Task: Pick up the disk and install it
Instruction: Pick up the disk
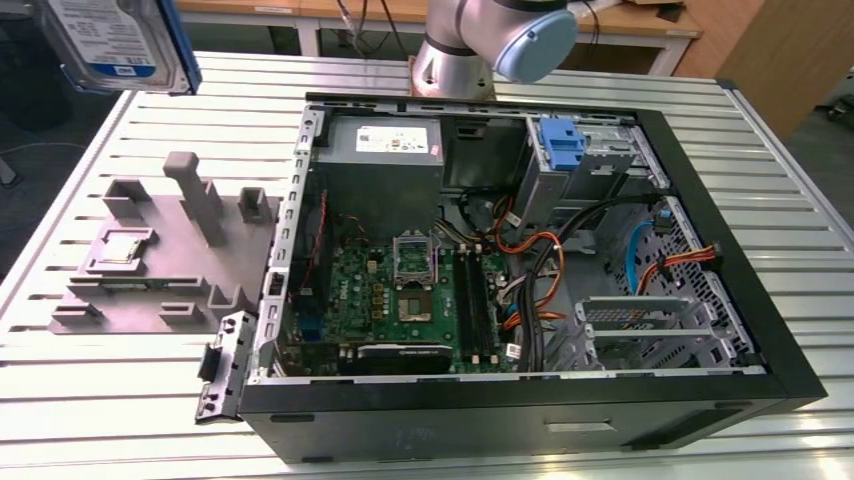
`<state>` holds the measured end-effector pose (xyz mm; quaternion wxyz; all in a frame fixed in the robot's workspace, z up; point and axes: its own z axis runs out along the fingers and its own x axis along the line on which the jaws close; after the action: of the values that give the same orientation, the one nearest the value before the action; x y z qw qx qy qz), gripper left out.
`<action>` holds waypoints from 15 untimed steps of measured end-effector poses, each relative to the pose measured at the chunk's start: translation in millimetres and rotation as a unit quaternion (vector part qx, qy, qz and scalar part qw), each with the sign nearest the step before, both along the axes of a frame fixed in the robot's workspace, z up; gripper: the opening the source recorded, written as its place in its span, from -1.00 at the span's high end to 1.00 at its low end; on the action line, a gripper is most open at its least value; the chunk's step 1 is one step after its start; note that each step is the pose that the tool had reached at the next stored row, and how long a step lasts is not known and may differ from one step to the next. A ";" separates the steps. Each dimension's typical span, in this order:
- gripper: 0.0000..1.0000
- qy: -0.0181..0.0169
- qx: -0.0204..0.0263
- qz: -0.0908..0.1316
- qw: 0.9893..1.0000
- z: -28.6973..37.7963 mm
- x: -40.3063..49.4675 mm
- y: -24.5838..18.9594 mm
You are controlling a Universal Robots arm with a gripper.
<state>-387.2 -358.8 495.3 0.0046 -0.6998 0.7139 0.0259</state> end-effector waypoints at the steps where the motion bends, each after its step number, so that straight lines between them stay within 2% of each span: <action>1: 0.26 0.000 0.000 0.000 1.000 0.0 4.5 0.0; 4: 0.26 0.000 0.000 0.000 1.000 0.0 17.6 0.0; 6: 0.26 0.000 -0.001 0.000 1.000 0.0 19.1 -0.9; 8: 0.26 0.000 -0.001 0.000 1.000 0.0 19.6 -4.7; 13: 0.26 0.000 -0.002 0.000 1.000 -0.1 21.1 -18.9; 15: 0.26 0.000 -0.003 0.000 1.000 -0.1 28.6 -20.8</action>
<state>-358.5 -379.5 495.2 0.0028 -0.6998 0.7140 0.0242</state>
